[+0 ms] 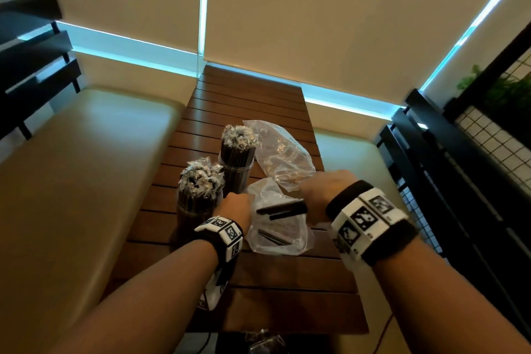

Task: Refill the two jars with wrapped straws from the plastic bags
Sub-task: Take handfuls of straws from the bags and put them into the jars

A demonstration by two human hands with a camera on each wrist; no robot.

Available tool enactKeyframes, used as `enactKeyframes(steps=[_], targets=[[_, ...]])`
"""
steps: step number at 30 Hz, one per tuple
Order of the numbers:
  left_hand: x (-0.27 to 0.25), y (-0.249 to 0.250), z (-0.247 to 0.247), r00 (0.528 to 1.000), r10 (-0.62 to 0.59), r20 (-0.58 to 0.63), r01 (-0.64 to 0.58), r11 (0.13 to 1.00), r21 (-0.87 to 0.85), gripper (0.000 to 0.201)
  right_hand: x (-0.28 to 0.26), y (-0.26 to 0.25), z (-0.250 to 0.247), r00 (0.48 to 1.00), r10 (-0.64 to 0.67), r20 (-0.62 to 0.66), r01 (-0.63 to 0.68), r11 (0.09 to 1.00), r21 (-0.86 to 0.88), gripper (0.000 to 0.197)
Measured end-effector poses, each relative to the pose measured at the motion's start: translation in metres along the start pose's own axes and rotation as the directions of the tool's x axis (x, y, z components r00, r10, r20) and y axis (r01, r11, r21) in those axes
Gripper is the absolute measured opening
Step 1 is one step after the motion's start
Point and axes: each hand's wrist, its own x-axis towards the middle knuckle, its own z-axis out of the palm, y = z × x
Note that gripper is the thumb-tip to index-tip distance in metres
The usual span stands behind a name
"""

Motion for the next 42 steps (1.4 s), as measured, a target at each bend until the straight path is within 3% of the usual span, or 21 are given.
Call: enactKeyframes(steps=[4, 8, 12, 15, 18, 21, 23, 24, 25, 27, 29, 31, 34, 37, 39, 42], targets=[[-0.006, -0.004, 0.006, 0.998, -0.056, 0.033, 0.055, 0.998, 0.032, 0.027, -0.019, 0.026, -0.033, 0.996, 0.055, -0.063, -0.056, 0.998, -0.015, 0.027], [-0.014, -0.005, 0.010, 0.996, -0.052, 0.067, 0.053, 0.999, -0.006, 0.022, -0.004, 0.037, -0.030, 0.972, 0.100, -0.214, -0.028, 0.948, 0.317, 0.031], [-0.022, -0.004, 0.003, 0.997, 0.071, 0.043, -0.067, 0.993, -0.097, 0.040, 0.025, 0.002, 0.015, 0.889, 0.274, -0.365, 0.061, 0.722, 0.690, 0.027], [-0.029, -0.007, -0.016, 0.989, 0.062, -0.132, -0.107, 0.922, -0.373, 0.025, 0.045, -0.031, 0.055, 0.842, 0.405, -0.357, 0.109, 0.520, 0.847, 0.038], [-0.036, -0.012, -0.048, 0.967, 0.015, -0.255, -0.203, 0.653, -0.729, 0.039, 0.055, -0.058, 0.069, 0.819, 0.409, -0.403, 0.195, 0.462, 0.865, 0.048], [-0.043, -0.019, -0.081, 0.960, -0.057, -0.273, -0.251, 0.251, -0.935, 0.040, 0.060, -0.082, 0.060, 0.788, 0.364, -0.497, 0.309, 0.464, 0.830, 0.039], [-0.047, -0.026, -0.099, 0.971, -0.092, -0.222, -0.226, -0.037, -0.973, 0.027, 0.064, -0.099, 0.052, 0.784, 0.321, -0.531, 0.358, 0.464, 0.810, 0.035], [-0.047, -0.030, -0.105, 0.973, -0.107, -0.203, -0.217, -0.133, -0.967, 0.017, 0.066, -0.108, 0.047, 0.786, 0.305, -0.537, 0.374, 0.458, 0.807, 0.035], [-0.048, -0.034, -0.110, 0.976, -0.123, -0.181, -0.205, -0.219, -0.954, 0.012, 0.069, -0.116, 0.044, 0.791, 0.290, -0.540, 0.383, 0.454, 0.805, 0.034], [-0.048, -0.043, -0.114, 0.974, -0.184, -0.129, -0.183, -0.313, -0.932, 0.023, 0.073, -0.132, 0.035, 0.806, 0.242, -0.540, 0.398, 0.454, 0.797, 0.026], [-0.046, -0.050, -0.115, 0.957, -0.270, -0.109, -0.192, -0.305, -0.933, 0.030, 0.074, -0.143, 0.027, 0.818, 0.170, -0.549, 0.426, 0.462, 0.778, 0.015], [-0.047, -0.057, -0.117, 0.929, -0.349, -0.125, -0.227, -0.270, -0.936, 0.034, 0.073, -0.150, 0.022, 0.792, 0.097, -0.602, 0.487, 0.494, 0.720, 0.014], [-0.049, -0.071, -0.123, 0.882, -0.430, -0.191, -0.298, -0.197, -0.934, 0.034, 0.075, -0.152, 0.025, 0.713, 0.077, -0.697, 0.534, 0.583, 0.612, 0.044], [-0.051, -0.090, -0.137, 0.830, -0.494, -0.258, -0.357, -0.116, -0.927, 0.032, 0.083, -0.145, 0.043, 0.640, 0.238, -0.730, 0.501, 0.591, 0.632, 0.087], [-0.050, -0.103, -0.145, 0.784, -0.549, -0.289, -0.390, -0.074, -0.918, 0.033, 0.091, -0.143, 0.057, 0.659, 0.281, -0.697, 0.465, 0.576, 0.672, 0.107], [-0.044, -0.117, -0.148, 0.738, -0.596, -0.315, -0.397, -0.007, -0.918, 0.035, 0.100, -0.149, 0.068, 0.786, 0.249, -0.566, 0.421, 0.455, 0.785, 0.129]])
